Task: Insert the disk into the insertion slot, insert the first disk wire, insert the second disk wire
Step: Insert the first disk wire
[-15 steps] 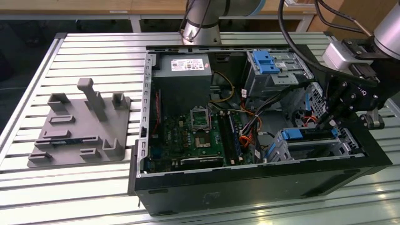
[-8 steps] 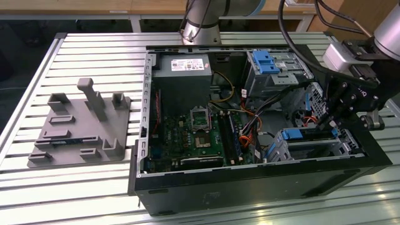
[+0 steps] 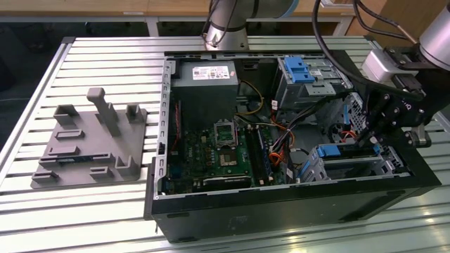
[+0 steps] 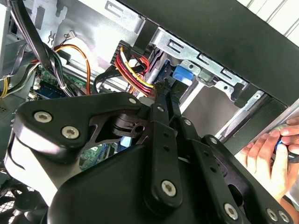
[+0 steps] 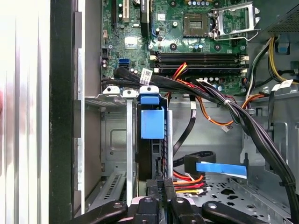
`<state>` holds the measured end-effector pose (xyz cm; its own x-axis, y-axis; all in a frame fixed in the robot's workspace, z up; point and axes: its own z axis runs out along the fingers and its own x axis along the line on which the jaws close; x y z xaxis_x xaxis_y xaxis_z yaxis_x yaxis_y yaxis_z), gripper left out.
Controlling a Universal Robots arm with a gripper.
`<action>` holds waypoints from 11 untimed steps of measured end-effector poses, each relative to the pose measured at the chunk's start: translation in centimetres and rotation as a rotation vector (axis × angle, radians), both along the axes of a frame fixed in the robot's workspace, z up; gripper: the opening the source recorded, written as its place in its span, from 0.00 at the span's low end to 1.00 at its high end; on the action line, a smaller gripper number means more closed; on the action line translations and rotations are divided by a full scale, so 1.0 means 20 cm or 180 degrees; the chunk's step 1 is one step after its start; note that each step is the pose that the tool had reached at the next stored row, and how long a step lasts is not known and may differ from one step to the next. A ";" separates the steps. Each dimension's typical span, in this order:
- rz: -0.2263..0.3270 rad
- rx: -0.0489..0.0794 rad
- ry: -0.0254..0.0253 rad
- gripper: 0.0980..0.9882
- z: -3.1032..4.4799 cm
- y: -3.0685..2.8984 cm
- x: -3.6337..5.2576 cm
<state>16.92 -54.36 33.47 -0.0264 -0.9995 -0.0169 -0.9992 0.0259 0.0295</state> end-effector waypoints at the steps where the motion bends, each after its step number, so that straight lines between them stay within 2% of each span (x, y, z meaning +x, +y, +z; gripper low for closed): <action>1: 0.0000 0.0000 0.0000 0.07 -0.002 0.000 0.000; 11: 0.0000 -0.0001 0.0000 0.07 -0.029 -0.002 0.000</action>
